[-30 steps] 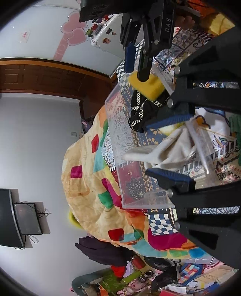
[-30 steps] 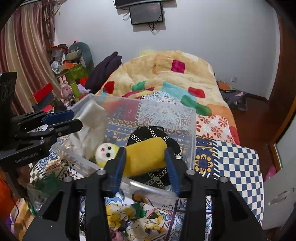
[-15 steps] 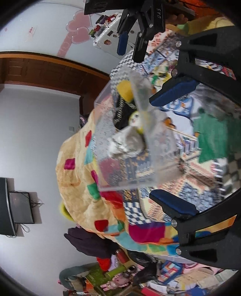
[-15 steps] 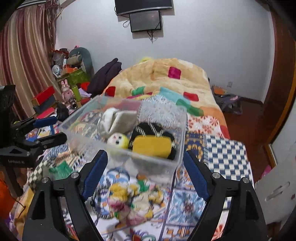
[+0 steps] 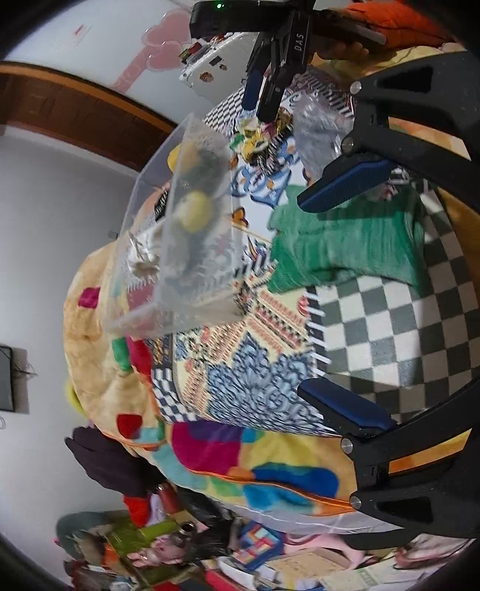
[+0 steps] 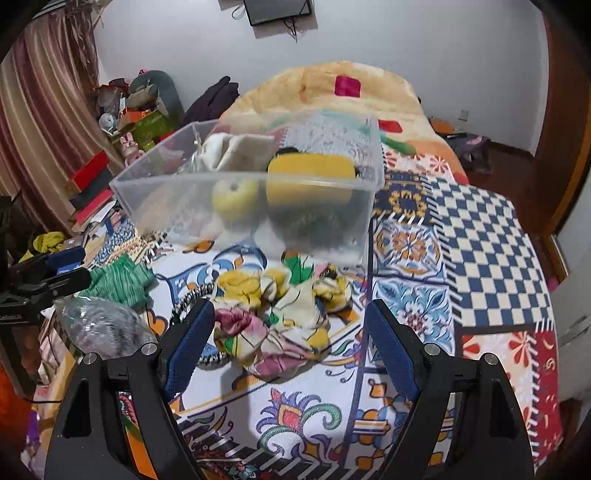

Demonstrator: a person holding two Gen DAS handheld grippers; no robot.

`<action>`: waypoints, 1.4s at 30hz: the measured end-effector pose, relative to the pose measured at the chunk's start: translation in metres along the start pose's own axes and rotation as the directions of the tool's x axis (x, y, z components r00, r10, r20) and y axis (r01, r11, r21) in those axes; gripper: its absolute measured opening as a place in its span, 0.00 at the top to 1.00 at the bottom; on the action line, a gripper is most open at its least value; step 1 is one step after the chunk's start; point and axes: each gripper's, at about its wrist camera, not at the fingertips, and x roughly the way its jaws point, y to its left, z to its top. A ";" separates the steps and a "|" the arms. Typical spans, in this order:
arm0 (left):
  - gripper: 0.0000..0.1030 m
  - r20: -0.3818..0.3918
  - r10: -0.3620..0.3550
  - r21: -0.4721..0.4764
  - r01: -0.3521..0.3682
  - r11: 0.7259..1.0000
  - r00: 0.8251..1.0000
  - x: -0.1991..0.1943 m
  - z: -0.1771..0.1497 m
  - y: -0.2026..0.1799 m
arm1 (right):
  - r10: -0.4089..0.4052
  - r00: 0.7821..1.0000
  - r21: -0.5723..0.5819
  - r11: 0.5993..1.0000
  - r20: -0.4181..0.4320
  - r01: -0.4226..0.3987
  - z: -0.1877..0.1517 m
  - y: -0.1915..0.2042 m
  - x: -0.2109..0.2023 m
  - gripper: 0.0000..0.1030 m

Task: Organize soft objects
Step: 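Grasp the green knitted sock with the left tool while the right tool grasps the floral scrunchie, then lower the sock into the box with the left tool while the right tool lowers the scrunchie in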

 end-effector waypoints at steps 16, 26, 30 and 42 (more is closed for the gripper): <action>0.56 0.018 -0.038 0.048 0.037 0.998 0.999 0.019 -0.004 -0.016 | 0.022 0.999 -0.022 0.999 -0.028 -0.022 -0.007 0.007 0.009 0.67; 0.85 0.050 -0.052 0.046 0.050 0.998 0.997 0.015 0.003 -0.013 | 0.033 0.998 0.012 0.999 0.062 -0.034 -0.004 -0.007 -0.020 0.76; 0.86 0.100 -0.034 0.047 0.030 0.998 0.994 0.002 0.011 -0.012 | 0.028 0.994 0.007 1.000 0.106 -0.029 0.001 -0.005 -0.032 0.76; 0.86 0.274 -0.020 0.064 0.002 0.998 0.962 -0.037 0.054 -0.016 | 0.024 0.974 -0.035 0.999 0.227 -0.016 0.033 0.007 -0.059 0.76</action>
